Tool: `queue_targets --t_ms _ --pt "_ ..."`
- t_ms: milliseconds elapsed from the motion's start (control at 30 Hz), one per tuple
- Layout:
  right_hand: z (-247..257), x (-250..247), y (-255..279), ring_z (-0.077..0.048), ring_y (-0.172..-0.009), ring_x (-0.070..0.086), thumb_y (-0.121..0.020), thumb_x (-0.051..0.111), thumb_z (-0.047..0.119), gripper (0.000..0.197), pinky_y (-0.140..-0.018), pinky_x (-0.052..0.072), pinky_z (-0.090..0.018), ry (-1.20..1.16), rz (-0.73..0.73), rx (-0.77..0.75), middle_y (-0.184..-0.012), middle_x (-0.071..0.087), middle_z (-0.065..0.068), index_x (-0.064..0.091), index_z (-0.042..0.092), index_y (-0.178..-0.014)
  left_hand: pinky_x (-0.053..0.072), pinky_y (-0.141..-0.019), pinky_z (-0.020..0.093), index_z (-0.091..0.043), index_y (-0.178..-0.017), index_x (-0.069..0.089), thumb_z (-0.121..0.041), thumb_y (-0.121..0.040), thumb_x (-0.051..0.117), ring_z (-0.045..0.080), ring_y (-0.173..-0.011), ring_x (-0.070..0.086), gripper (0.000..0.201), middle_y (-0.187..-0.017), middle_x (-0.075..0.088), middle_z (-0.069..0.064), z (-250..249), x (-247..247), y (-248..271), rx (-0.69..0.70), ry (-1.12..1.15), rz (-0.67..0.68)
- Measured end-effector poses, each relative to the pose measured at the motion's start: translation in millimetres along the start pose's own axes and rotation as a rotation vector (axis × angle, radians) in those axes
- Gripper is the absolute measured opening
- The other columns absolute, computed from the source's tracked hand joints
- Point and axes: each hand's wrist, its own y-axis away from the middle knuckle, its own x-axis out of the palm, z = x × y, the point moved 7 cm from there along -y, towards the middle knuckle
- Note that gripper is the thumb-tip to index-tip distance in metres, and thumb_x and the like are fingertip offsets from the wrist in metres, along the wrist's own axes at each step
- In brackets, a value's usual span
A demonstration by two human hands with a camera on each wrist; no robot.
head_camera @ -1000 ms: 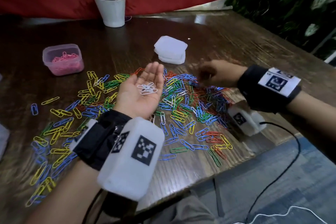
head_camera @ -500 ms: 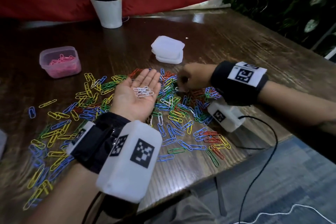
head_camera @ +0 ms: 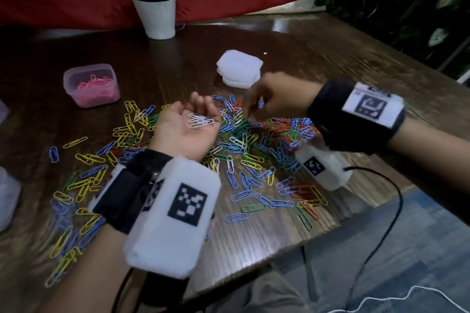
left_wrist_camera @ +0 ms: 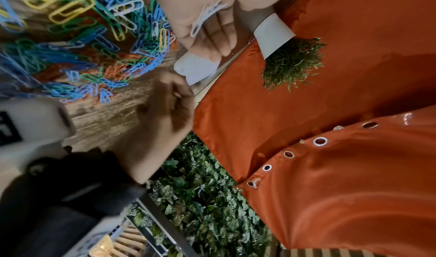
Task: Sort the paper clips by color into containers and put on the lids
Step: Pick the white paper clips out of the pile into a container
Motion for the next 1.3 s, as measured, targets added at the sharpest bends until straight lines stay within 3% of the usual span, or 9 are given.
queue_targets --t_ms 67,167,433,633,767,867,1033,1167,1300 --pt "8.6 22.1 -2.5 0.003 -0.066 0.048 -0.078 0.07 0.01 0.024 -0.06 0.036 -0.013 0.176 0.146 -0.067 -0.09 0.06 0.005 0.071 0.015 -0.101 0.035 -0.048 0.02 -0.009 -0.069 0.048 -0.027 -0.101 0.025 0.009 -0.053 0.041 0.043 -0.056 0.043 -0.001 -3.4 -1.5 -1.4 0.0 0.017 0.001" --pt "10.4 41.4 -10.8 -0.016 -0.09 0.058 -0.077 0.07 0.01 0.027 -0.078 0.043 -0.023 0.264 0.214 -0.076 -0.1 0.066 -0.002 0.068 0.012 -0.104 0.031 -0.04 0.018 -0.011 -0.066 0.047 -0.029 -0.101 0.024 0.007 -0.048 0.034 0.045 -0.05 0.035 -0.003 -2.1 -1.6 -2.2 -0.01 -0.004 0.014" --pt "-4.0 42.2 -11.3 -0.014 -0.074 0.05 -0.077 0.073 0.018 0.012 -0.069 0.038 -0.022 0.156 0.282 0.023 -0.078 0.057 0.001 0.062 0.016 -0.08 0.028 -0.046 0.018 -0.01 -0.065 0.047 -0.031 -0.101 0.024 0.007 -0.048 0.033 0.047 -0.054 0.033 -0.003 -1.1 0.6 0.3 -0.048 0.031 0.015" --pt "-8.4 32.3 -6.6 -0.01 -0.062 0.047 -0.074 0.075 0.016 0.02 -0.065 0.039 -0.026 -0.129 0.288 0.065 -0.065 0.055 0.002 0.057 0.019 -0.066 0.031 -0.047 0.018 -0.009 -0.067 0.048 -0.031 -0.101 0.025 0.008 -0.049 0.038 0.046 -0.055 0.037 -0.002 -5.1 -0.2 1.6 -0.03 0.032 -0.023" --pt "0.7 15.9 -7.1 -0.001 -0.04 0.041 -0.079 0.069 0.011 0.017 -0.039 0.03 -0.013 -0.469 0.183 0.081 -0.052 0.052 0.008 0.055 0.014 -0.07 0.042 -0.06 0.024 -0.005 -0.077 0.053 -0.029 -0.103 0.021 0.015 -0.062 0.053 0.048 -0.063 0.054 0.005 -3.6 -3.9 0.2 -0.013 -0.064 -0.053" --pt "15.4 1.3 -15.4 0.001 -0.035 0.038 -0.08 0.068 0.009 0.022 -0.036 0.026 -0.011 -0.625 0.002 0.045 -0.045 0.048 0.01 0.052 0.015 -0.067 0.042 -0.081 0.034 0.001 -0.08 0.052 -0.026 -0.103 0.019 0.02 -0.07 0.054 0.049 -0.074 0.057 0.012 4.2 0.1 2.2 -0.013 -0.115 -0.013" --pt "18.0 -20.5 -22.3 0.002 -0.033 0.041 -0.079 0.072 0.014 0.027 -0.039 0.029 -0.01 -0.472 -0.275 0.009 -0.054 0.047 0.004 0.052 0.017 -0.061 0.045 -0.081 0.036 0.005 -0.083 0.052 -0.023 -0.103 0.02 0.027 -0.071 0.056 0.047 -0.074 0.059 0.018 -5.1 3.9 1.8 -0.004 -0.005 0.031" --pt "11.6 25.0 -25.1 0.001 -0.054 0.049 -0.078 0.073 0.022 0.015 -0.049 0.034 -0.015 -0.027 0.063 0.112 -0.061 0.051 0.007 0.061 0.016 -0.073 0.044 -0.058 0.027 -0.005 -0.071 0.049 -0.022 -0.102 0.024 0.016 -0.058 0.052 0.044 -0.061 0.052 0.005 -17.8 -0.8 0.9 0.034 0.057 -0.033" --pt "9.2 46.8 -32.8 -0.015 -0.07 0.053 -0.077 0.074 0.023 0.027 -0.05 0.036 -0.017 0.1 0.17 0.194 -0.079 0.059 -0.002 0.069 0.005 -0.096 0.041 -0.056 0.026 -0.006 -0.071 0.048 -0.021 -0.102 0.024 0.014 -0.058 0.05 0.042 -0.065 0.049 0.004 -17.8 -1.6 1.7 0.049 0.056 -0.05"
